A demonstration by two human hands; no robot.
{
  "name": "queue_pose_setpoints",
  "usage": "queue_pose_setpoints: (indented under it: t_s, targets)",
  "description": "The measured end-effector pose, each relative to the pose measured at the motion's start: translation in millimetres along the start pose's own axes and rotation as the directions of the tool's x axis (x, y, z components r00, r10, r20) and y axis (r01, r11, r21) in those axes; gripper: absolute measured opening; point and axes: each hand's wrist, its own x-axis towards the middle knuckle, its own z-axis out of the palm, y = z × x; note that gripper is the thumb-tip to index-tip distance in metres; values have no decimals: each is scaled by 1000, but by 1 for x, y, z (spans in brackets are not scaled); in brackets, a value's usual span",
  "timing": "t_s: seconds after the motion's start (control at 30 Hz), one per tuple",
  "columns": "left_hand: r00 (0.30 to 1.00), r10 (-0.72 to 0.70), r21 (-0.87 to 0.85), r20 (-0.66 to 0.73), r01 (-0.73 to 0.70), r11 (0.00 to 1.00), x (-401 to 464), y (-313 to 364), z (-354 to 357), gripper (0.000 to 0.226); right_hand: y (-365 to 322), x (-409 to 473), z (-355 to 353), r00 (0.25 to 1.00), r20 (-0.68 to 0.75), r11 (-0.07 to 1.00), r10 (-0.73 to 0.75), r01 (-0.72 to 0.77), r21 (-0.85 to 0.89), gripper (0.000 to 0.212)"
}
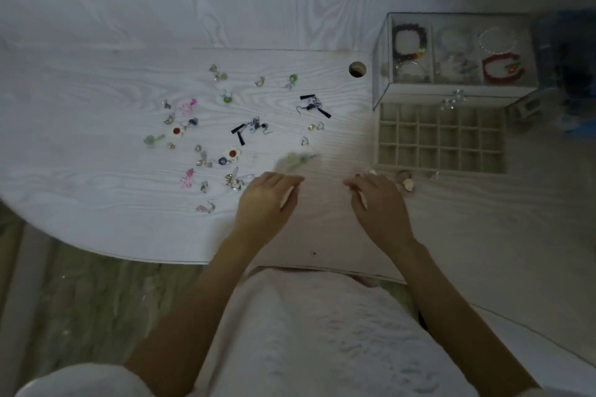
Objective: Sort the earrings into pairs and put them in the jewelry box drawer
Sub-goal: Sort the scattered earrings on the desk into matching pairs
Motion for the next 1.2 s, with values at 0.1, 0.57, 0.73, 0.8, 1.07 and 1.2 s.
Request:
queue_pose_setpoints:
  t_s: [0.1, 0.57, 0.73, 0.8, 1.07, 1.2]
  targets:
    - [969, -230, 22, -87, 233, 972, -19, -37, -7, 24, -24, 26, 23, 994, 80, 997, -73, 72, 10, 25]
    - [944, -330, -11, 6, 330, 944, -38, -79, -3, 32, -43, 51, 65, 981, 175, 971, -80, 117, -211, 19]
    - [951, -308, 57, -17, 308, 950, -43, -84, -4, 29, -54, 48, 67, 977, 151, 961, -148, 178, -212, 25]
    - [947, -320, 66, -33, 322, 945, -48, -89, -4, 27, -57, 50, 69, 981, 130, 963, -144, 169, -211, 26]
    - [873, -456, -99, -171, 445, 890, -71, -90, -11, 25, -49, 50, 70, 982, 122, 969, -141, 162, -185, 26]
    - [609, -763, -397, -216, 659, 639, -87, -94, -19, 21, -48, 46, 72, 979, 154, 974, -134, 159, -159, 21]
